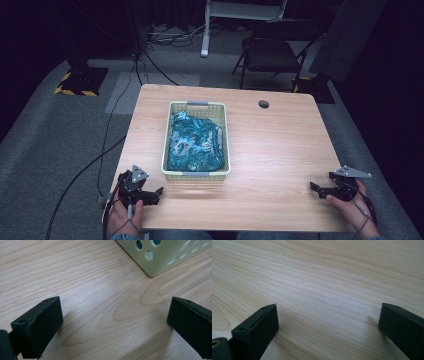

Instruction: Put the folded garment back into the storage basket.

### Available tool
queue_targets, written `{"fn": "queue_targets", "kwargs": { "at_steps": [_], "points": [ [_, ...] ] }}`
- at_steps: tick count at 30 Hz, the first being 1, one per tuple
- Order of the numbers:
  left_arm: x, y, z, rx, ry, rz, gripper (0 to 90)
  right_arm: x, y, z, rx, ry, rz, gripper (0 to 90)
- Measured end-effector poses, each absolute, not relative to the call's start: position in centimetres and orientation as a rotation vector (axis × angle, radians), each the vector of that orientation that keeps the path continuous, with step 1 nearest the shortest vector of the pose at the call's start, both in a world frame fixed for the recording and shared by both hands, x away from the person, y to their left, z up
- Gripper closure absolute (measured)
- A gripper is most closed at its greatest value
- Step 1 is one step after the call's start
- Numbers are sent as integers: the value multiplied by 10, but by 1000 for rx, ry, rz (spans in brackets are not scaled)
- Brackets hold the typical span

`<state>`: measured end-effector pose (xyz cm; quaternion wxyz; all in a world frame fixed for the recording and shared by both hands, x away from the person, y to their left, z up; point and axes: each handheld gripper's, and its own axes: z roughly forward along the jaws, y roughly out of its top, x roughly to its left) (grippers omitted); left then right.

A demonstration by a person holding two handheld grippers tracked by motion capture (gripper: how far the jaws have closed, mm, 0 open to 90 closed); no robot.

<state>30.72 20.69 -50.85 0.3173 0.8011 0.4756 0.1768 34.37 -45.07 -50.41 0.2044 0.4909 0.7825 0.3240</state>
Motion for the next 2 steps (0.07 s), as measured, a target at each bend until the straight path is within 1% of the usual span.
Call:
{"fn": "queue_targets", "kwargs": {
  "at_steps": [2],
  "points": [
    [307,207,-509,2109,1252,466,4,344,-451,-504,1369,2181,903,28]
  ]
}}
